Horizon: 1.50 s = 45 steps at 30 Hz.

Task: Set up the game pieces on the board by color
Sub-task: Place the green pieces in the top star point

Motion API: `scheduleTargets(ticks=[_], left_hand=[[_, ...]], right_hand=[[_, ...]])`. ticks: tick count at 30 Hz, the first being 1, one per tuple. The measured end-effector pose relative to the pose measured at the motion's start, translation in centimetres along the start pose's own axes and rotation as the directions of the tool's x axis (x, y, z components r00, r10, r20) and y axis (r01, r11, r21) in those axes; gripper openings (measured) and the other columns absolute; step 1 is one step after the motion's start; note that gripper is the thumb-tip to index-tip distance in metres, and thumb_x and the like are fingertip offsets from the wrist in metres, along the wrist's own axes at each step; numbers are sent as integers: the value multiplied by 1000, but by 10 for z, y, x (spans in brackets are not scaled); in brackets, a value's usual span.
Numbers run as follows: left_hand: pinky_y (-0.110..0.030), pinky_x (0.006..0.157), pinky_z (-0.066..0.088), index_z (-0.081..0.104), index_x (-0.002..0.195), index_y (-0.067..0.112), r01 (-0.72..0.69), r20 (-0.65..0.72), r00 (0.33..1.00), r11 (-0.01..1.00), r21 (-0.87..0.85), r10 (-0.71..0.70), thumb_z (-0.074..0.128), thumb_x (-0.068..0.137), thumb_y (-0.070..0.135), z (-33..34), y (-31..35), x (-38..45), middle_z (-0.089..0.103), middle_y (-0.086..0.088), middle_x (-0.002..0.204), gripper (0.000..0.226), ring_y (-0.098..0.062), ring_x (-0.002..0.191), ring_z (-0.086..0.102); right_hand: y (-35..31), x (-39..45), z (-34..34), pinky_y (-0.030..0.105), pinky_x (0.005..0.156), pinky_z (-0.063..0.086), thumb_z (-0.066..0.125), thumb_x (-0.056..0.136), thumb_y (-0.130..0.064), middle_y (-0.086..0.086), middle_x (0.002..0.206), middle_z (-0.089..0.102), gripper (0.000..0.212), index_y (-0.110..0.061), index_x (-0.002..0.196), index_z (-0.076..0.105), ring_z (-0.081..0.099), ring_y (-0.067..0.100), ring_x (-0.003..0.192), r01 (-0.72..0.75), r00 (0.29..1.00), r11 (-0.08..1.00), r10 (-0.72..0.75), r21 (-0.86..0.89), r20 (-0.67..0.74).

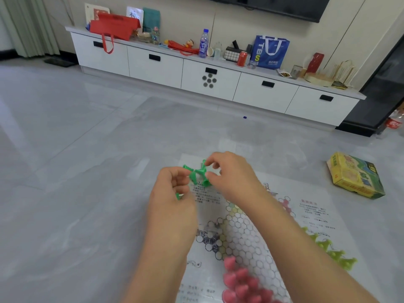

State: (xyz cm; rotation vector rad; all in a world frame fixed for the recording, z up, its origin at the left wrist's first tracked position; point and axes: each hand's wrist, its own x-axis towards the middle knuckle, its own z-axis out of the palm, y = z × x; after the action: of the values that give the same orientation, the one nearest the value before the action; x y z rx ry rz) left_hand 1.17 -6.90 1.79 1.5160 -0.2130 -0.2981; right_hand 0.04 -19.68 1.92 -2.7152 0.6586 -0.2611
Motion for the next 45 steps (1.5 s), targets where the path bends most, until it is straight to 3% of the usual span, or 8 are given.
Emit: scheduleTargets(ticks=[4,7,15,21,26,29,33,45], left_hand=[[-1,51,39,51,82,30,5,-14,1000,1000,-31,-5,36,79,-18,-7,2,4,54,5,86,50,-5,75,51],[0,51,39,51,83,30,22,-13,1000,998,-54,-22,36,81,-16,-7,3,2,55,6,86,49,-5,76,52],[-1,41,36,56,84,23,93,2,996,988,-127,-93,42,85,-7,-4,3,2,56,5,84,34,-5,70,51],[-6,41,35,59,88,18,147,-10,989,975,-168,-151,44,88,4,-4,5,4,53,5,72,21,-4,52,45],[-24,58,39,56,97,19,217,71,976,958,-189,-207,31,95,23,1,5,0,62,-6,89,25,-12,63,49],[-19,53,43,58,108,17,282,180,950,947,-152,-254,25,98,35,11,-1,-5,65,-3,89,39,-6,62,61],[-29,65,46,57,116,24,392,353,880,905,-164,-317,23,95,49,20,-8,-12,75,5,86,47,-11,73,69],[-42,75,50,64,99,10,263,285,932,959,-106,-224,34,93,23,20,-11,-10,69,-18,100,34,-35,87,64]], right_hand=[[-11,30,11,35,83,35,49,90,-20,8,118,51,34,-19,124,47,52,28,106,127,974,887,-27,-443,225],[-15,34,18,33,70,35,45,91,-11,11,115,50,30,-13,121,46,53,29,99,122,953,885,22,-450,302],[-12,31,27,33,71,38,45,88,-1,12,111,50,22,-9,108,51,52,30,98,47,974,936,34,-350,224],[-22,17,-6,28,65,49,53,88,-9,3,102,59,17,-17,101,59,62,22,88,2,989,999,-8,44,149],[-37,-40,-35,15,53,51,59,86,-12,-8,92,61,14,-25,92,62,65,11,68,32,993,884,-79,467,82],[-35,-58,-26,25,65,56,60,84,-11,-13,90,61,17,-28,89,63,64,7,69,11,998,876,-42,483,54],[-34,-70,-9,24,55,50,64,83,-19,-15,81,64,14,-32,78,61,62,5,71,-5,985,815,102,579,-135],[-26,-75,-5,8,67,48,66,81,-17,-16,73,68,15,-29,73,61,63,-8,76,1,947,737,216,676,-237]])
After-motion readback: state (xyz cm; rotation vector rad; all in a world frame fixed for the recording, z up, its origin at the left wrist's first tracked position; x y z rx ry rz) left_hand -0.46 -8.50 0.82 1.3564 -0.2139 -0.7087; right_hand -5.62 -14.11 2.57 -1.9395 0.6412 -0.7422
